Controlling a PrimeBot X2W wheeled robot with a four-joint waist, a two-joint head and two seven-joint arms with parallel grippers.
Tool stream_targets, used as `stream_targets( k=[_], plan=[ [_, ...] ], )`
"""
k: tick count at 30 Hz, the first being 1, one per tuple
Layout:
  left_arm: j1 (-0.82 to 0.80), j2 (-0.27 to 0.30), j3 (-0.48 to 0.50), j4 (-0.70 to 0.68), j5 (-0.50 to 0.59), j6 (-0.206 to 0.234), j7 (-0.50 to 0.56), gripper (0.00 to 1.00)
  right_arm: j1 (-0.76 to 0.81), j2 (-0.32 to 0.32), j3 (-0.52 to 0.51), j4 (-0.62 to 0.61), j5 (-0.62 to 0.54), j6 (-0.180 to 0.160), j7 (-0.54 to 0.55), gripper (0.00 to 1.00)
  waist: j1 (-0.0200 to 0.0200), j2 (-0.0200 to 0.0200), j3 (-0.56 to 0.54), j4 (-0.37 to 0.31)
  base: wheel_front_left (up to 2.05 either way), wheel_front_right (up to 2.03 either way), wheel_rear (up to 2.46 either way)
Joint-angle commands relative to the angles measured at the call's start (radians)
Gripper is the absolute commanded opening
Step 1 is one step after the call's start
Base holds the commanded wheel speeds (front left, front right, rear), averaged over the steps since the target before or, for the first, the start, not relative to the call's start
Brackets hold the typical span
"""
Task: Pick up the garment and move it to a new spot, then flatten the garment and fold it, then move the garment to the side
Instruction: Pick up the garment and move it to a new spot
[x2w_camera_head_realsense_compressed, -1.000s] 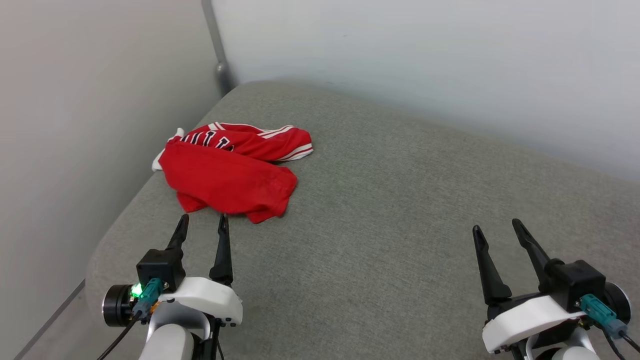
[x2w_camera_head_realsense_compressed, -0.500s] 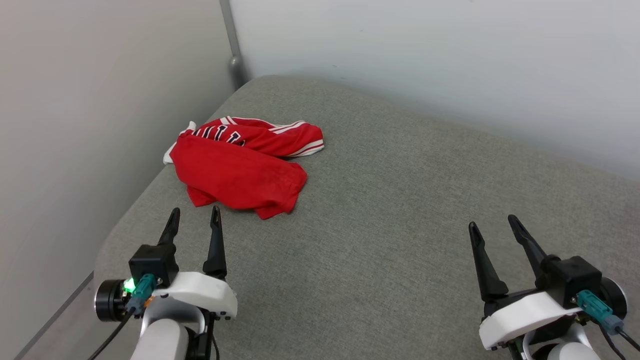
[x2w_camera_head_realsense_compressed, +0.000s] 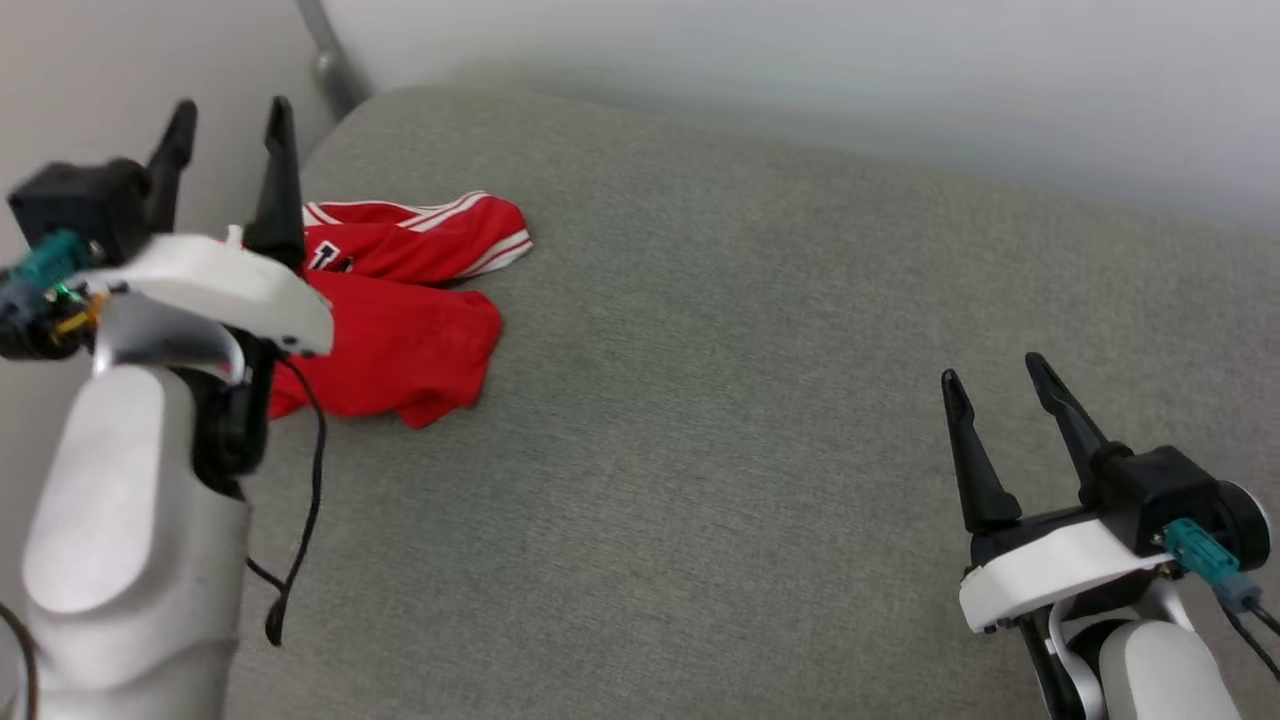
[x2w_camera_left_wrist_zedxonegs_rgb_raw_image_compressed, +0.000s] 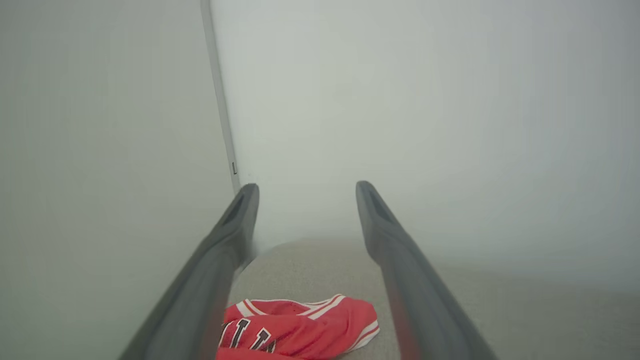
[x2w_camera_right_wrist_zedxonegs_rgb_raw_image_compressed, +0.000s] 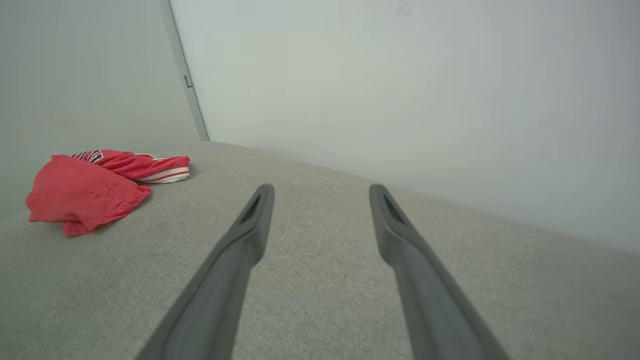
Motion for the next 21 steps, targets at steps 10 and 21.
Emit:
stream_targets(
  k=[10, 21],
  plan=[
    [-0.182, 0.210, 0.080, 0.131, -0.096, -0.032, 0.436, 1.00, -0.098, 0.000, 0.000, 0.025, 0.019, 0.000, -0.039, 1.00, 0.0000, 0.0000, 0.234, -0.216, 0.00, 0.00, 0.00],
    [-0.115, 0.325, 0.142, 0.398, -0.199, -0.046, 0.714, 1.00, -0.161, 0.000, 0.024, 0.080, 0.043, 0.000, -0.079, 1.00, 0.0000, 0.0000, 0.319, -0.297, 0.00, 0.00, 0.00]
  ],
)
